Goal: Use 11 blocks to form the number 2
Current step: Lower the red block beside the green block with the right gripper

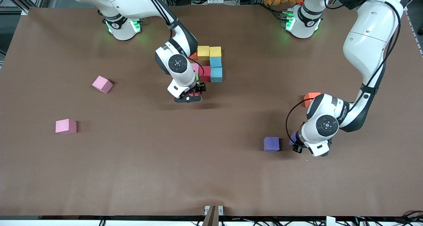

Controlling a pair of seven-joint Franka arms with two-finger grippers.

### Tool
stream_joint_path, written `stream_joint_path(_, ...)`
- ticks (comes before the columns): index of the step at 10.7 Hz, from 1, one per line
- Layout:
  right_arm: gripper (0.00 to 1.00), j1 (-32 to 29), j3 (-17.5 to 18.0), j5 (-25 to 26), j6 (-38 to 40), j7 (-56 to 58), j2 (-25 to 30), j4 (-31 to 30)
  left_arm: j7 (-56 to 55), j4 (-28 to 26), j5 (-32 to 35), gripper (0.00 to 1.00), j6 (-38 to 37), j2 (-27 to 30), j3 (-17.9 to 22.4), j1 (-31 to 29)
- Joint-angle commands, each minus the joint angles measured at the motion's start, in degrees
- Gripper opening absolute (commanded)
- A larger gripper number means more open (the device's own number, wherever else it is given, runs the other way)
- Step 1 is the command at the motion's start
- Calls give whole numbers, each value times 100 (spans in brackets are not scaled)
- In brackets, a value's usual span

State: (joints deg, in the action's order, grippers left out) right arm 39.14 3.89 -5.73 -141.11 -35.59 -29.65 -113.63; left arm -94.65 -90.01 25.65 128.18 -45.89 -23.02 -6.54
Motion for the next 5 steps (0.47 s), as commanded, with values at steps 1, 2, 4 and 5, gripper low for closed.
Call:
stream_joint_path(1,100,-99,24,-16,-22,-44,232,-150,-168,79,133,0,-56,45,34,48)
stream_joint_path(2,100,-134,24,-25,-4,-44,328,-159,-160,88,98,0,-56,114,34,39)
stream_joint_path(4,100,-195,24,-25,127,17,643,-185,-177,97,46,0,-65,237,-10,39)
stream_joint_path(5,100,-248,24,-25,311,35,810,-186,-351,97,45,0,-65,273,-45,39)
